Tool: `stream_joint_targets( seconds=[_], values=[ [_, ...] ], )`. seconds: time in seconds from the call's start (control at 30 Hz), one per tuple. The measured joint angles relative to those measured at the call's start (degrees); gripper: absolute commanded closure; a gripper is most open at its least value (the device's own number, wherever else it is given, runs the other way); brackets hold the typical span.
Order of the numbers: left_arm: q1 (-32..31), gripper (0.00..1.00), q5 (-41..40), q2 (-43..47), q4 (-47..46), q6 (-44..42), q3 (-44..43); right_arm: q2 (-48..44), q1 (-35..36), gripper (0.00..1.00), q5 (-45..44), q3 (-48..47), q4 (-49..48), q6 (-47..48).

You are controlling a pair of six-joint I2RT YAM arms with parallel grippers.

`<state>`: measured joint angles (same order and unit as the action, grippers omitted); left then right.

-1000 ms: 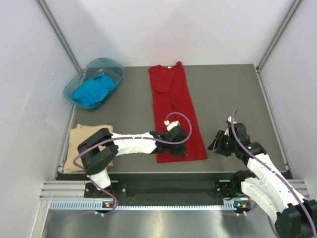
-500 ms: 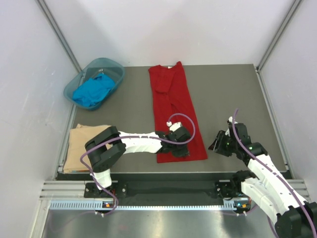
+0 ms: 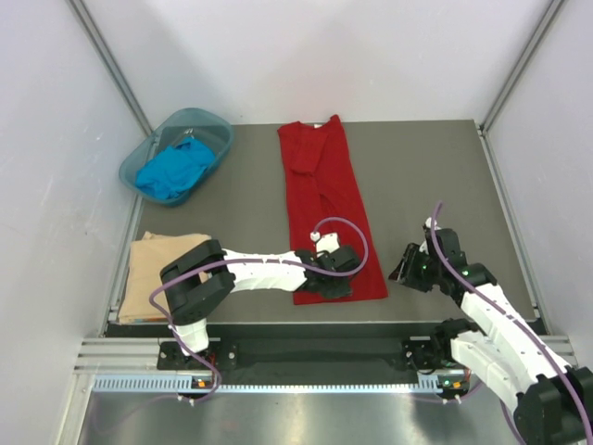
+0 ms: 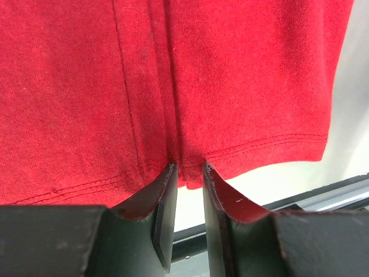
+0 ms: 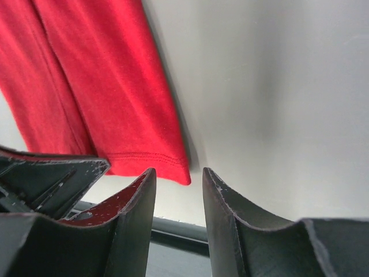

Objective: Fold and stack the t-shirts
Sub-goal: Fold the tshirt

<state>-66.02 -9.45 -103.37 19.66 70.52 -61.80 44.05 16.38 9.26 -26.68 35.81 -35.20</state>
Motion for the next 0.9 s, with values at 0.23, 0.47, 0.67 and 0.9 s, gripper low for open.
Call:
stream_joint_targets(
  seconds=[0.23, 0.47, 0.67, 0.9],
  values=[
    [-0.17, 0.71, -0.44, 0.70, -1.01, 1.01, 1.27, 3.21, 0.02, 0.61, 1.62, 2.91, -3.89, -0.44],
    [-0.15, 0.82, -0.48, 0.79, -1.16, 1.03, 1.53, 3.85, 0.04, 0.61, 2.47, 4.61, -5.03, -0.85],
    [-0.15, 0.99, -0.52, 0.76, -0.35, 1.11, 1.57, 2.93, 0.09, 0.61, 2.62, 4.61, -5.35, -0.92],
    [-0.20, 1.00, -0.79, 0.66, 1.57, 1.11, 0.68, 2.82, 0.11, 0.61, 2.73, 4.61, -5.92, -0.92]
  ],
)
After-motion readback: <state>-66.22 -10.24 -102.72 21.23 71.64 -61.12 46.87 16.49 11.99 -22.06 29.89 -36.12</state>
